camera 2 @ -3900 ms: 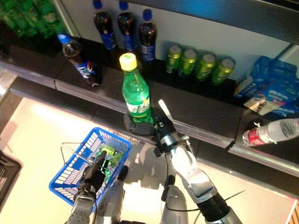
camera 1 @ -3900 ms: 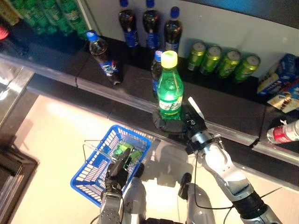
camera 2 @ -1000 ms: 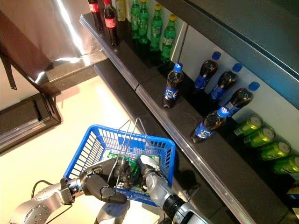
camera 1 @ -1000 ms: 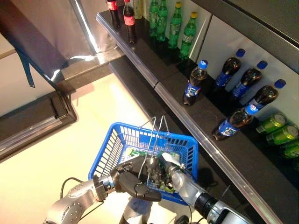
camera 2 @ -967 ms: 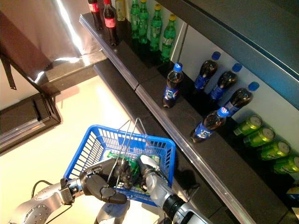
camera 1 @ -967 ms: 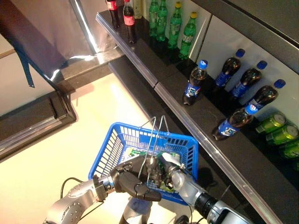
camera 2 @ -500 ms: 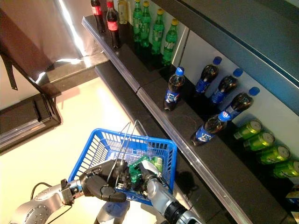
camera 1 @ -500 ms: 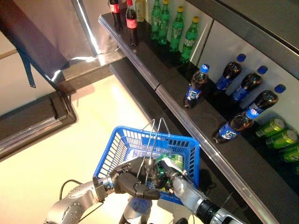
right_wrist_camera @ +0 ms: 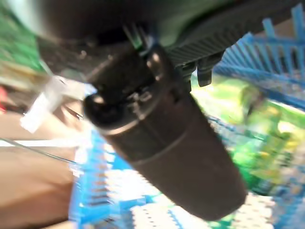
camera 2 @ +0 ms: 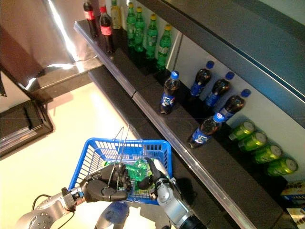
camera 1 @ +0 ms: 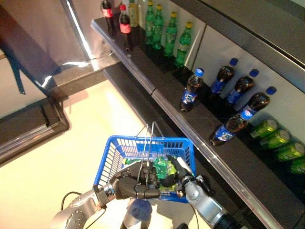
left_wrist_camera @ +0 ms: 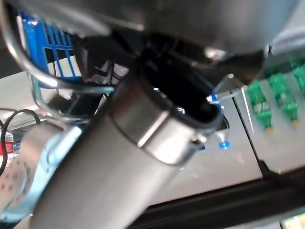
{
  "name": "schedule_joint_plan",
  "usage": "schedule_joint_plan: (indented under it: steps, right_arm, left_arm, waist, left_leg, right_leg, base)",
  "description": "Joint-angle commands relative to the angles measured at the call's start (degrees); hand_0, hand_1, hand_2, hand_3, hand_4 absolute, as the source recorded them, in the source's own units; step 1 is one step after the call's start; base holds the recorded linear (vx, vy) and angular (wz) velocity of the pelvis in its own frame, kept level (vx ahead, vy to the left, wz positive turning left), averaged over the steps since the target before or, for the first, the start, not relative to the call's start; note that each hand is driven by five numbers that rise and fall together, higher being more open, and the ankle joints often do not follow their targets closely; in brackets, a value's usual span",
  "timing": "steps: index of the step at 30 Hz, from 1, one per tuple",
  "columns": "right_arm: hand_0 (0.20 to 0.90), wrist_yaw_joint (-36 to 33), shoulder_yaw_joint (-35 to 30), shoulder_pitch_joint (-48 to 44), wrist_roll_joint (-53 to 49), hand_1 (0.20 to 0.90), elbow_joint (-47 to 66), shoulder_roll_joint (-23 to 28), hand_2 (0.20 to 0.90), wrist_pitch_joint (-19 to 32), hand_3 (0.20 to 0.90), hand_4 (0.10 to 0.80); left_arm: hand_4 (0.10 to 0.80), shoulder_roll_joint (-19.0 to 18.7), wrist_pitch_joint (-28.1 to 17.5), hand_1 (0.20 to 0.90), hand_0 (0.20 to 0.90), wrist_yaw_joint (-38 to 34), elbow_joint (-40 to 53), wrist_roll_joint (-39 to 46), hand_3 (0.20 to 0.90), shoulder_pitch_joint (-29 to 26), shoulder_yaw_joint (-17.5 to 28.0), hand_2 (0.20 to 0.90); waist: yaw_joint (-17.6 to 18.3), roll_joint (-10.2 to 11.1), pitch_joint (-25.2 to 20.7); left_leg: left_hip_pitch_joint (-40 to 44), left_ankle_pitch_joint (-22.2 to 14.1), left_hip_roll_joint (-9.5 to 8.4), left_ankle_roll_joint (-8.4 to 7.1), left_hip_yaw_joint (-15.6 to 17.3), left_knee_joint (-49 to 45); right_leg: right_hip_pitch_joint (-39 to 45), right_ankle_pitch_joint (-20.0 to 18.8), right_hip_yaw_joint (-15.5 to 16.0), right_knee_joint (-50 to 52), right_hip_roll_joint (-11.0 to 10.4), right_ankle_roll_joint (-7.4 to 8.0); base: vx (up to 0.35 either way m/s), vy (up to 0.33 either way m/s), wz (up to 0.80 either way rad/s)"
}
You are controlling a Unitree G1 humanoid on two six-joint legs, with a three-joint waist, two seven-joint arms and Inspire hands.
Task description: Pick up the drink and place into the basket.
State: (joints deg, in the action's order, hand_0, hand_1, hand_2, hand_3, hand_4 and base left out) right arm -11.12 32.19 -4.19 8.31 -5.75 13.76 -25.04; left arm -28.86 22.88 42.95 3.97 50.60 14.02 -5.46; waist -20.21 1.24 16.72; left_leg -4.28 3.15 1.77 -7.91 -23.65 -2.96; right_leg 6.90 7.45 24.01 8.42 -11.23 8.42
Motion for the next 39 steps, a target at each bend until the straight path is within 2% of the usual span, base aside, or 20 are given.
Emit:
schedule_joint_plan:
  steps: [1,3,12,21,23,27,33,36,37,39]
  right_arm:
    - [0.900,-0.7,-4.9,1.7,3.0,0.900,6.1,7.1,0.900,1.0,0.900,0.800]
    - [0.900,1.7,-8.0,3.6,4.0,0.900,10.4,8.5,0.900,1.5,0.900,0.800]
    - [0.900,5.1,-14.6,8.8,1.3,0.900,16.8,10.8,0.900,6.0,0.900,0.800]
    - [0.900,11.4,-19.5,15.3,-4.6,0.900,20.4,12.1,0.900,11.7,0.900,0.800]
    - [0.900,14.0,-20.3,17.2,-8.7,0.900,19.6,11.7,0.900,13.0,0.900,0.800]
    - [0.900,19.4,-21.2,20.4,-14.8,0.900,17.7,11.0,0.900,14.1,0.900,0.800]
    - [0.900,28.2,-21.4,23.4,-20.0,0.900,12.0,10.6,0.900,17.7,0.900,0.800]
    - [0.900,28.7,-20.8,23.0,-22.4,0.900,5.7,9.5,0.900,18.3,0.900,0.800]
    - [0.900,28.7,-20.8,23.0,-22.4,0.900,5.6,9.5,0.900,18.3,0.900,0.800]
    - [0.900,28.3,-20.3,22.3,-28.8,0.900,-2.2,7.5,0.900,18.1,0.900,0.800]
  left_arm:
    - [0.100,6.1,-13.1,0.300,0.300,11.6,13.6,14.7,0.200,-3.9,7.2,0.300]
    - [0.100,6.7,-13.5,0.300,0.300,12.6,11.1,14.5,0.200,-2.1,8.3,0.300]
    - [0.100,8.5,-14.6,0.300,0.300,12.1,4.5,14.4,0.200,2.7,9.8,0.300]
    - [0.100,10.7,-20.8,0.300,0.300,5.8,-5.1,13.5,0.200,6.5,11.9,0.300]
    - [0.100,11.4,-24.2,0.300,0.300,1.2,-9.8,11.2,0.200,6.7,13.1,0.300]
    - [0.100,12.2,-27.4,0.300,0.300,-4.3,-18.2,8.1,0.200,7.2,14.7,0.300]
    - [0.100,12.3,-28.5,0.300,0.300,-12.7,-28.1,9.2,0.200,6.1,16.0,0.300]
    - [0.100,12.2,-29.8,0.300,0.300,-19.5,-34.3,10.0,0.200,4.3,15.9,0.300]
    - [0.100,12.2,-29.8,0.300,0.300,-19.5,-34.4,10.0,0.200,4.3,15.9,0.300]
    - [0.100,13.1,-30.8,0.300,0.300,-24.4,-41.5,9.8,0.200,2.2,15.9,0.300]
  waist:
    - [1.6,-1.0,-6.6]
    - [2.9,-1.4,-6.9]
    - [5.4,-2.1,-7.8]
    - [8.0,-1.9,-8.8]
    - [8.8,-1.5,-9.2]
    - [10.1,-0.9,-9.9]
    - [12.8,-0.3,-10.7]
    - [14.2,0.0,-11.4]
    - [14.2,0.0,-11.3]
    - [15.4,0.1,-12.0]
  left_leg:
    - [3.4,3.4,0.94,3.82,3.2,3.8]
    - [4.2,3.1,1.34,3.75,4.3,3.8]
    - [6.5,2.4,2.07,3.42,6.9,4.3]
    - [8.7,2.5,2.87,3.20,9.8,6.2]
    - [9.2,2.7,3.07,3.08,10.6,7.1]
    - [9.1,2.9,3.40,2.97,12.4,8.0]
    - [8.0,2.8,3.74,2.90,15.6,8.0]
    - [8.0,2.5,3.91,2.82,17.5,8.0]
    - [8.0,2.5,3.92,2.82,17.5,8.0]
    - [8.0,2.1,3.93,2.98,18.8,8.0]
  right_leg:
    - [-0.1,-2.2,-2.3,0.7,2.9,-5.79]
    - [0.0,-1.9,-2.7,1.1,2.8,-5.71]
    - [0.7,-1.5,-4.0,1.4,2.3,-5.45]
    - [1.3,-1.9,-5.6,0.3,2.2,-4.63]
    - [1.6,-2.4,-6.0,-0.6,2.1,-4.25]
    - [1.8,-3.5,-6.9,-2.5,2.0,-3.54]
    - [1.1,-4.8,-8.7,-4.4,1.7,-2.74]
    - [0.8,-5.5,-9.8,-5.4,1.5,-2.39]
    - [0.8,-5.5,-9.8,-5.4,1.5,-2.39]
    - [0.7,-6.2,-10.7,-6.4,1.2,-2.17]
  base:
    - [0.056,0.043,-0.16]
    - [0.062,0.056,-0.12]
    - [0.051,0.041,-0.11]
    - [0.019,0.011,-0.10]
    - [-0.005,-0.017,-0.18]
    - [-0.024,-0.025,-0.09]
    - [-0.047,-0.010,-0.26]
    - [-0.030,0.010,-0.27]
    - [-0.019,0.011,-0.32]
    - [-0.018,0.015,-0.23]
